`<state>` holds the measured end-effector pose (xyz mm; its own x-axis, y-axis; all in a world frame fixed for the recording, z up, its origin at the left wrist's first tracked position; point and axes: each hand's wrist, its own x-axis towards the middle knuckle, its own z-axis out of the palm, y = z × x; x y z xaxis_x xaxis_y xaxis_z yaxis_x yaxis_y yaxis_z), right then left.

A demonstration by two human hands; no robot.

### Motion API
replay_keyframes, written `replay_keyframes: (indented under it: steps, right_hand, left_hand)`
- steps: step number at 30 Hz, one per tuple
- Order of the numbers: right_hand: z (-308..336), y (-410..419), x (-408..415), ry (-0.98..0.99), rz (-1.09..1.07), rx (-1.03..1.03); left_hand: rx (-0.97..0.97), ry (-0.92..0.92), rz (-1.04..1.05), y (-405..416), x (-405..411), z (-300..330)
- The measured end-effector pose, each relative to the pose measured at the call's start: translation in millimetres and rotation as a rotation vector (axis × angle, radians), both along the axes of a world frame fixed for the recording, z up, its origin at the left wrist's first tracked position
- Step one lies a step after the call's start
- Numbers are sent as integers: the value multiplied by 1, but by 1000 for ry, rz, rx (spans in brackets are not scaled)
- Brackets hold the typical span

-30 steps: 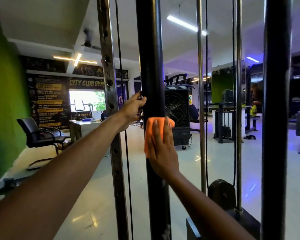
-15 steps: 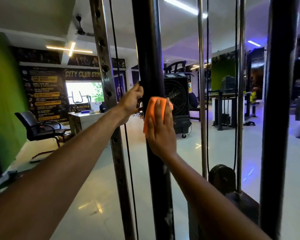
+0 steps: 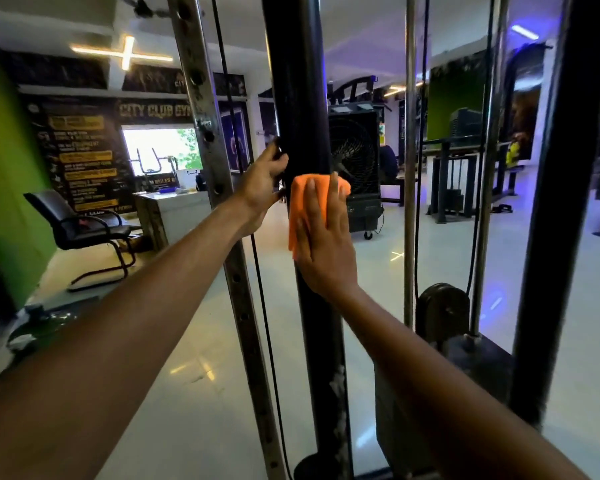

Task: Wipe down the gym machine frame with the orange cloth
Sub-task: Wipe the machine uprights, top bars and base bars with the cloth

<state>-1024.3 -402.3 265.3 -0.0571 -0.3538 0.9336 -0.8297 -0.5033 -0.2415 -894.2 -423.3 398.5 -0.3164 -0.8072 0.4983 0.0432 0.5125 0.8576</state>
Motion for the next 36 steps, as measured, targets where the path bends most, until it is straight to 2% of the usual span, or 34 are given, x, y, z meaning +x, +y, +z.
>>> replay_keyframes:
  steps: [3, 5, 7, 11, 13, 16, 19, 21, 24, 27, 29, 32, 36]
  right_hand:
    - [-90, 16, -3, -43, 29, 165]
    - [-122, 23, -5, -61, 35, 254]
    - [-106, 18, -8, -55, 37, 262]
    - [-16, 2, -6, -107, 53, 167]
    - [3, -1, -5, -115, 55, 136]
    - [-34, 7, -2, -80, 21, 127]
    - [-114, 22, -3, -46, 6, 238]
    - [-144, 29, -5, -41, 5, 306]
    - [-115, 22, -6, 4, -28, 276]
    - [-54, 10, -4, 57, -101, 154]
    - [-36, 5, 0, 65, -115, 96]
    - [-61, 8, 0, 57, -96, 63]
    - [-148, 22, -4, 51, -30, 167]
  left_hand:
    - [7, -11, 0, 3, -1, -18]
    - [28, -2, 4, 5, -2, -27]
    - [32, 5, -3, 5, -2, -31]
    - [38, 7, 1, 5, 0, -29]
    - [34, -1, 6, 5, 1, -31]
    - [11, -26, 3, 4, 1, -48]
    - [36, -36, -2, 7, 0, -76]
    - [56, -35, 1, 10, -2, -86]
    - [76, -23, -2, 14, -2, -86]
    - [103, 7, 2, 16, 2, -82]
    - [120, 40, 7, 17, 5, -81]
    - [114, 55, -8, 19, 5, -86]
    - [152, 78, -16, 20, 3, -101]
